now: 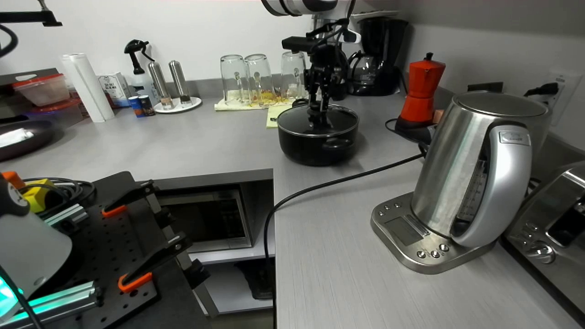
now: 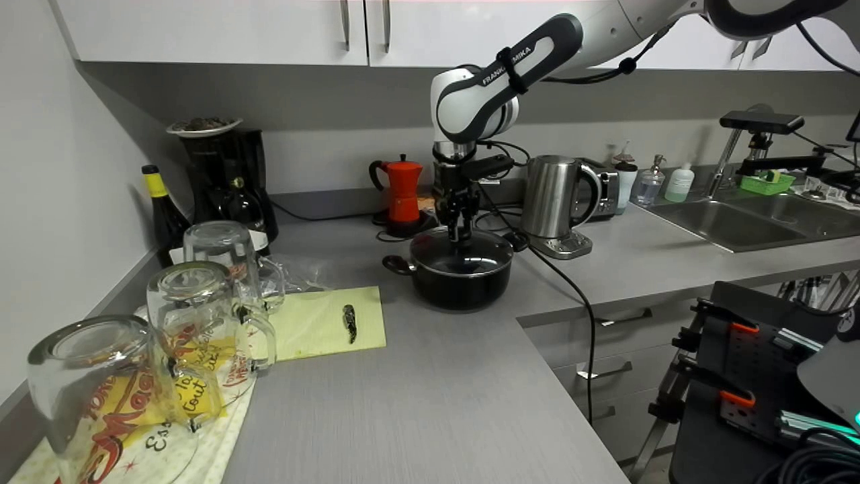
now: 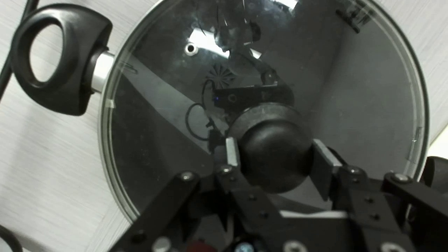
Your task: Take the lid off of the pot
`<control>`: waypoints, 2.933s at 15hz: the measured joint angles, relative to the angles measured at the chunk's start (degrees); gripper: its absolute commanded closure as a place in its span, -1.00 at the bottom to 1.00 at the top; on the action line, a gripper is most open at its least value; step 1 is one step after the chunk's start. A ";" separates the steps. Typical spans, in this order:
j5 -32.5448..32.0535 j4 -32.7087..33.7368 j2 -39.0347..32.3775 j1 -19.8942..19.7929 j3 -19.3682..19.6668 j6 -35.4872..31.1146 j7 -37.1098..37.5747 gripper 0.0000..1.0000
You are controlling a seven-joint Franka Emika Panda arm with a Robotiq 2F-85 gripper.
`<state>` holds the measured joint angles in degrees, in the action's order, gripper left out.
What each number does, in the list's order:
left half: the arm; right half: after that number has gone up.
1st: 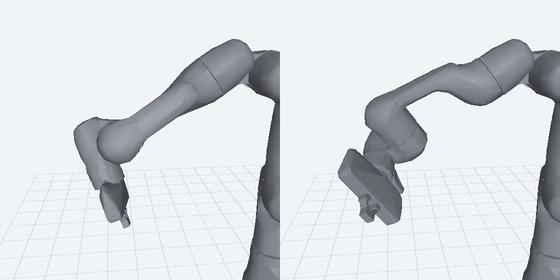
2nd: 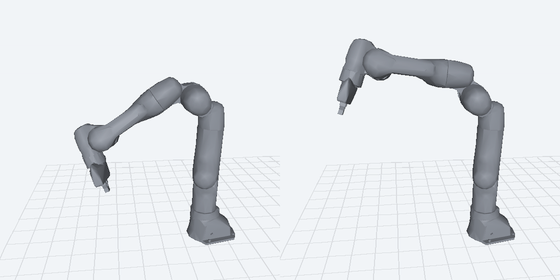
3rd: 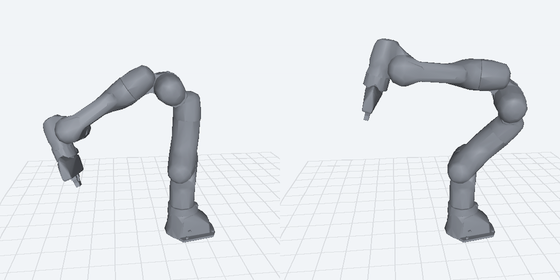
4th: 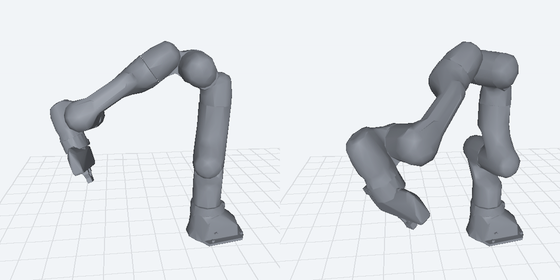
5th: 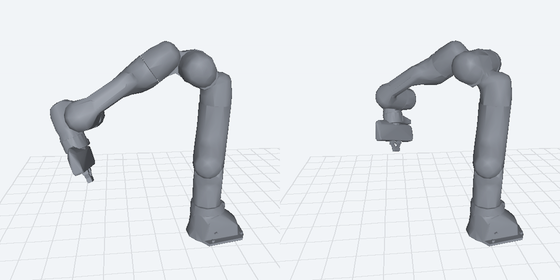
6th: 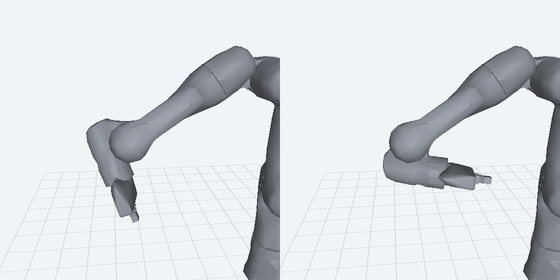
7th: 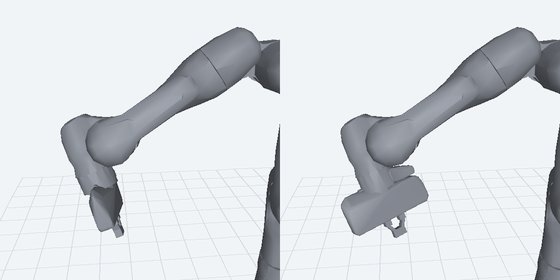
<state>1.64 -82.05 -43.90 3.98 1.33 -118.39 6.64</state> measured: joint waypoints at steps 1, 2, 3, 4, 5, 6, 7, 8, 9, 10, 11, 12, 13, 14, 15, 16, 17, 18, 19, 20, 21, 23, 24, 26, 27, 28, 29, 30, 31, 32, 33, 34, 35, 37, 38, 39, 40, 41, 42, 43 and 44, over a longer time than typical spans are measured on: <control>0.00 0.00 0.01 0.02 0.00 0.00 0.00 0.50; 0.00 -0.05 0.07 0.05 0.00 -0.01 0.00 0.50; -0.01 -0.18 0.25 0.13 0.00 -0.01 0.00 0.50; -0.15 -0.40 0.60 0.28 0.01 -0.07 0.00 0.50; -0.39 -0.69 1.15 0.51 0.01 -0.10 0.00 0.50; -0.72 -1.25 2.07 0.81 0.01 -0.17 0.00 0.50; -1.16 -1.98 3.25 1.18 0.00 -0.19 0.01 0.50; -1.68 -2.80 4.58 1.57 0.00 -0.23 0.05 0.50; -2.12 -3.79 6.10 1.96 -0.02 -0.23 0.06 0.50; -2.48 -4.83 7.74 2.34 -0.06 -0.24 0.06 0.50; -2.83 -5.86 9.35 2.66 -0.12 -0.24 0.06 0.50; -3.18 -6.92 10.95 2.94 -0.22 -0.24 0.06 0.50; -3.56 -7.95 12.45 3.21 -0.33 -0.23 0.06 0.50; -3.90 -8.88 13.78 3.46 -0.44 -0.23 0.06 0.50; -4.25 -9.76 14.90 3.68 -0.57 -0.23 0.06 0.50; -4.53 -10.62 15.89 3.89 -0.71 -0.22 0.06 0.50; -4.79 -11.41 16.68 4.07 -0.90 -0.23 0.06 0.50; -5.11 -12.19 17.32 4.26 -1.15 -0.23 0.06 0.50; -5.53 -12.89 17.78 4.48 -1.42 -0.23 0.06 0.50; -6.01 -13.62 18.17 4.76 -1.75 -0.24 0.06 0.50; -6.60 -14.28 18.38 5.13 -2.10 -0.25 0.06 0.50; -7.79 -15.45 18.50 6.08 -2.84 -0.28 0.06 0.50; -8.41 -15.98 18.50 6.65 -3.26 -0.28 0.06 0.50; -9.59 -17.04 18.48 8.02 -4.10 -0.29 0.06 0.50; -10.18 -17.53 18.47 8.73 -4.57 -0.29 0.08 0.50; -10.80 -18.02 18.43 9.49 -5.10 -0.29 0.10 0.50; -11.37 -18.43 18.33 10.25 -5.59 -0.29 0.11 0.50; -11.84 -18.83 18.22 10.99 -6.13 -0.29 0.11 0.50; -12.26 -19.29 18.13 11.71 -6.67 -0.29 0.11 0.50; -12.59 -19.68 17.96 12.42 -7.22 -0.30 0.11 0.50; -12.82 -20.09 17.77 13.10 -7.77 -0.33 0.11 0.50; -13.11 -20.47 17.53 13.79 -8.33 -0.47 0.10 0.50; -13.32 -20.79 17.21 14.43 -8.86 -0.67 0.10 0.50; -13.64 -21.15 16.24 15.67 -9.79 -1.01 0.08 0.50; -13.78 -21.23 15.69 16.27 -10.14 -1.25 0.07 0.50; -14.09 -21.28 15.05 16.82 -10.40 -1.69 0.05 0.50; -14.44 -21.33 14.36 17.32 -10.59 -2.26 0.04 0.50; -14.79 -21.34 13.56 17.70 -10.70 -3.05 0.01 0.50; -15.18 -21.35 12.65 18.00 -10.72 -4.12 -0.02 0.50; -15.51 -21.37 11.74 18.16 -10.72 -5.30 -0.09 0.50; -15.76 -21.38 10.86 18.22 -10.72 -6.56 -0.19 0.50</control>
<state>-14.12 -103.43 -33.04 22.20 -9.39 -124.94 6.45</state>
